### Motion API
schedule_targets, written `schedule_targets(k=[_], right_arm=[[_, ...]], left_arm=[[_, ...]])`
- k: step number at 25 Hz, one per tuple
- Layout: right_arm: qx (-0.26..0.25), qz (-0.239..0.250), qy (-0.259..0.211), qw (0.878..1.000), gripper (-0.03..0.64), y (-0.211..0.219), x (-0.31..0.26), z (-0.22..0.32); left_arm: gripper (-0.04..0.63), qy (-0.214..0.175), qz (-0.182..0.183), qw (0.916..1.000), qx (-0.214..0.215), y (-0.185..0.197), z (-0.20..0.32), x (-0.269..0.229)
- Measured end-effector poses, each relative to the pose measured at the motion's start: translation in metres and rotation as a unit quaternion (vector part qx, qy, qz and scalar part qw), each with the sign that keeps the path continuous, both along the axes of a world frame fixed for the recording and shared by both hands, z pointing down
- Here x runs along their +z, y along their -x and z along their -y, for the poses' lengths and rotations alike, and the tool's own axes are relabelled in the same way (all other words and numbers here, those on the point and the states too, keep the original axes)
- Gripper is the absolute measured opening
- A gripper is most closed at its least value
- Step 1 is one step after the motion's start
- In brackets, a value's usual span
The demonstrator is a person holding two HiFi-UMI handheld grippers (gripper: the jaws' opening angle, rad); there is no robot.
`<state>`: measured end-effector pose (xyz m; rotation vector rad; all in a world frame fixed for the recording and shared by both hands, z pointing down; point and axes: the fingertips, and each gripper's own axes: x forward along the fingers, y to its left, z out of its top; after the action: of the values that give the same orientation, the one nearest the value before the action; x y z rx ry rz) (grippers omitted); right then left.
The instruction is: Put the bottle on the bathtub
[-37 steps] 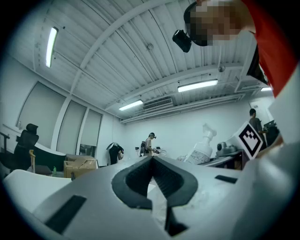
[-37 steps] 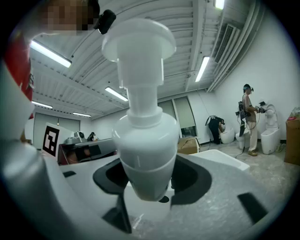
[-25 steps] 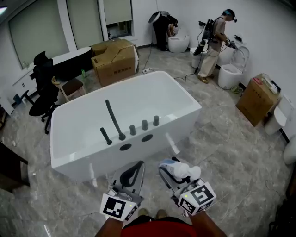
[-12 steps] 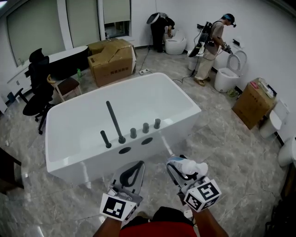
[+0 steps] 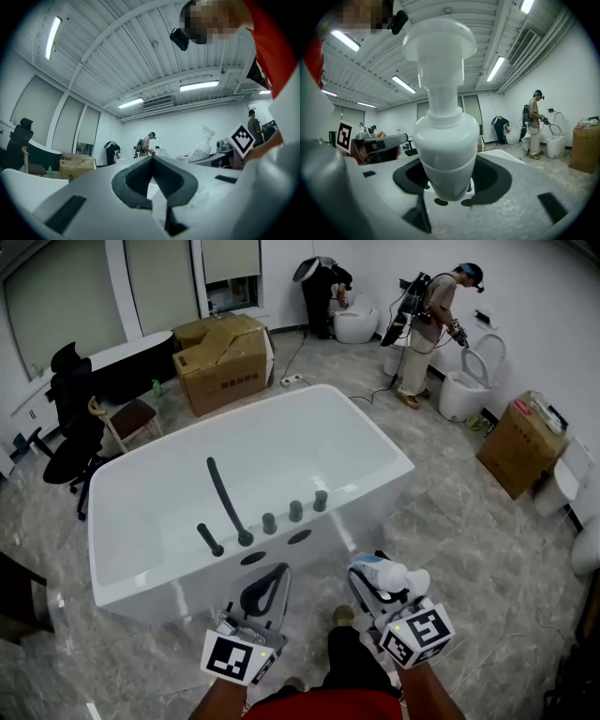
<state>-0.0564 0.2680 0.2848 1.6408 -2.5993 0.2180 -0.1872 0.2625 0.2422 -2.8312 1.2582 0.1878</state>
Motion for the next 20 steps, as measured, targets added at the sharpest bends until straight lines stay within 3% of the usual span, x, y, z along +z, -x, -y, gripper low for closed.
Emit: schedule_targets(k=[9, 20], right_arm=[[-0.037, -0.025, 0.004, 0.999, 0.244, -0.058, 0.026, 0.121], [-0.115, -0.054, 0.047, 0.991, 0.244, -0.105, 0.077, 0.249]], left_arm=[[0.01, 0.008, 0.023, 0.9985, -0.049, -0.057, 0.126, 0.015], [0.011, 0.031, 0.045, 0.9919, -0.115, -0.122, 0.247, 0.044]])
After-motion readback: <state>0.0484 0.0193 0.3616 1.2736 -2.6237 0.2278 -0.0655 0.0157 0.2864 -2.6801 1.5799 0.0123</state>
